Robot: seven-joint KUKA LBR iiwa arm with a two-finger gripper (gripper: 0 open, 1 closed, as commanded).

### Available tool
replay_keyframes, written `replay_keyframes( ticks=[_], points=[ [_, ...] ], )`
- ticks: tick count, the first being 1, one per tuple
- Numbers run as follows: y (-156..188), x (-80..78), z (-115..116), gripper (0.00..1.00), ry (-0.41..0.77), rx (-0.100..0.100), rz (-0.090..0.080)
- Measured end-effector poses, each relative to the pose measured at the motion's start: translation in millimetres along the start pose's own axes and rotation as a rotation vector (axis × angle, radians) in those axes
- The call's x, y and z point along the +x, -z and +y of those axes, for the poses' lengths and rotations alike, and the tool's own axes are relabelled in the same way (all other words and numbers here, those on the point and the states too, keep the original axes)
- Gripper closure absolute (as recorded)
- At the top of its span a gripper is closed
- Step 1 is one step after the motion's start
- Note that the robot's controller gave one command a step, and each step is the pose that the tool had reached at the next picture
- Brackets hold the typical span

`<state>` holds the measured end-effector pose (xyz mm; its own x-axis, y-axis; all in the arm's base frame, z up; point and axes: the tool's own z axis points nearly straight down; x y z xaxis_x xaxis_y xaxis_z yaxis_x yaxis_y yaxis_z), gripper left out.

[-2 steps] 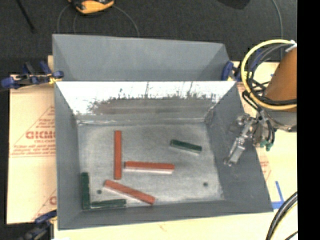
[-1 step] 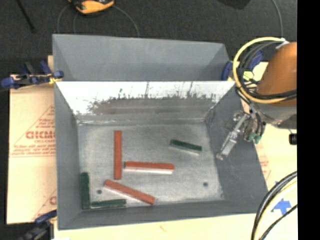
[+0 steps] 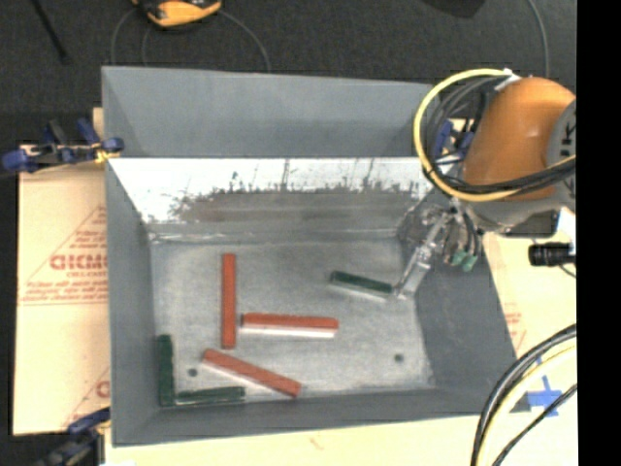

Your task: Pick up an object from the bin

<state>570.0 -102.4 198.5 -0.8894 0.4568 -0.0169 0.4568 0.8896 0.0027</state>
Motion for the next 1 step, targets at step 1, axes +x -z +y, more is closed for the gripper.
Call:
replay_keyframes(
  ticks=[1],
  points=[
    [-63.4, 8.3, -0.9, 0.00, 0.107, -0.001, 0.009]
  ],
)
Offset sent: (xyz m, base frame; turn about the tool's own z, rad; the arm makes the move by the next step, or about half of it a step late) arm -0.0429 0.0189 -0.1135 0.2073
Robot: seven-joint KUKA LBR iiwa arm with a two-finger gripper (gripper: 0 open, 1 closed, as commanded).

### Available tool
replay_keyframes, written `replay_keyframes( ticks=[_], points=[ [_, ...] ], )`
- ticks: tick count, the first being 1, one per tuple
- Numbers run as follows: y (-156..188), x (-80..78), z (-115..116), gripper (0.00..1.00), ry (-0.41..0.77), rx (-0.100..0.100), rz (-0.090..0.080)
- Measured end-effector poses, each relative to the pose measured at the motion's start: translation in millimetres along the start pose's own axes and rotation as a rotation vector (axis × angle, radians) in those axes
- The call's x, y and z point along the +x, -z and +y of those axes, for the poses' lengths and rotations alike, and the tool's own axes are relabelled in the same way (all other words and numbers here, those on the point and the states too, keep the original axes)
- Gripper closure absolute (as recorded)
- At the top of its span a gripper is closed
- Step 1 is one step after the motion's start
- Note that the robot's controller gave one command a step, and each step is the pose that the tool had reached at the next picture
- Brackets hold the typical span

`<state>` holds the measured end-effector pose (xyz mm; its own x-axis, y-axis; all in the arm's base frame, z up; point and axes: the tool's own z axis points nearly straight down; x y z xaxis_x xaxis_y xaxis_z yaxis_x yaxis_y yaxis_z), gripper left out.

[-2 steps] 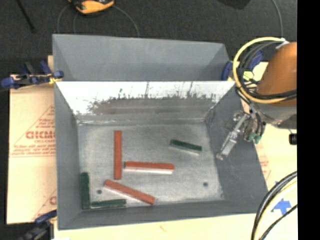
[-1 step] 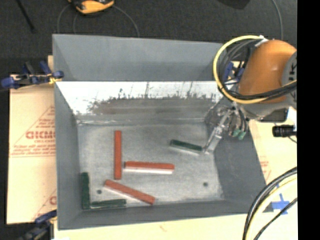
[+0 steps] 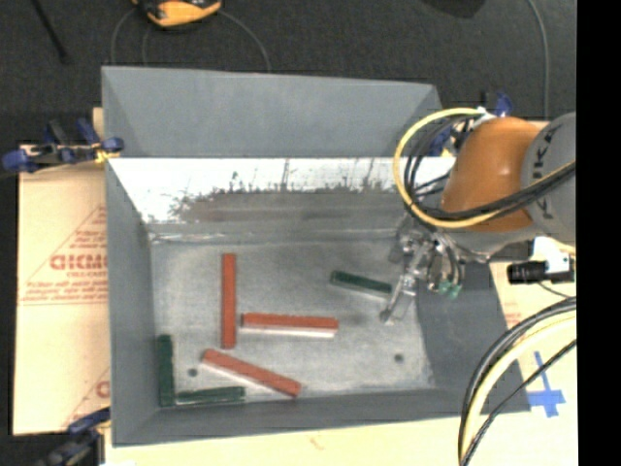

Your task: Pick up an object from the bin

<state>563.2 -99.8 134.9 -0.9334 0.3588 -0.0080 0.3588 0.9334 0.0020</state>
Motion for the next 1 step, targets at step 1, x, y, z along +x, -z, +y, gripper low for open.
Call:
replay_keyframes(
  ticks=[1],
  points=[
    [-34.3, 20.7, -2.9, 0.00, -0.150, 0.002, 0.007]
  ],
)
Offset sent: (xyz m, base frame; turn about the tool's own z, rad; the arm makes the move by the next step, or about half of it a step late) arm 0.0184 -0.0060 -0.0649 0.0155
